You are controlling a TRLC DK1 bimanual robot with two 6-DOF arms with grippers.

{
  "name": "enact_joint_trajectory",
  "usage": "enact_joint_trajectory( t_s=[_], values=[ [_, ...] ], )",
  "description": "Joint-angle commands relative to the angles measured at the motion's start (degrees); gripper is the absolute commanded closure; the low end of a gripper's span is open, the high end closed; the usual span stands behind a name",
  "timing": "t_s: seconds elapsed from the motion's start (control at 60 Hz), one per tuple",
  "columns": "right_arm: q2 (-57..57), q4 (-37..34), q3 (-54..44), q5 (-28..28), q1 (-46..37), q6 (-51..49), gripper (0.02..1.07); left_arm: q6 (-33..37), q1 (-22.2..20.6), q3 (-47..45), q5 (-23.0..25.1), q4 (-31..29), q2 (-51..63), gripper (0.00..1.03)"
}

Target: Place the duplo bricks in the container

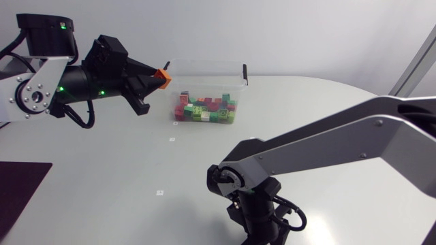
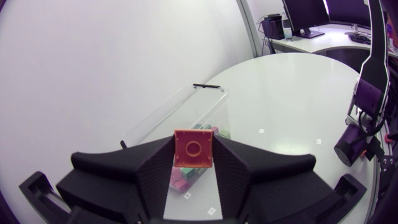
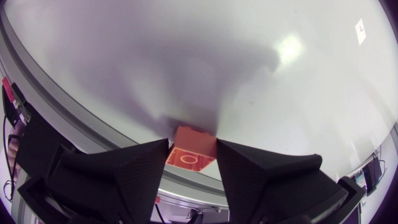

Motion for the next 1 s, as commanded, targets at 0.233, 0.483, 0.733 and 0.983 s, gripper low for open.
enact_joint_trajectory(
  t_s=[0.233, 0.483, 0.733, 0.983],
  values=[
    [-7.2, 1.4, 2.6, 3.6, -9.1, 0.1, 0.72, -7.6, -2.4, 10.0, -2.2, 3.6, 12.4, 0.72],
    [-10.9, 2.5, 7.9, 4.1, -13.9, -2.0, 0.72, -9.9, -3.6, 20.7, -6.9, 5.4, 23.4, 0.72],
    [-12.2, 2.4, 16.2, 3.8, -16.8, -3.0, 0.72, -12.1, -3.3, 32.9, -9.4, 4.4, 34.4, 0.69],
    [-11.6, 3.1, 23.4, 2.8, -19.6, -3.7, 0.72, -11.9, -3.4, 39.9, -12.6, 2.7, 40.8, 0.33]
  ],
)
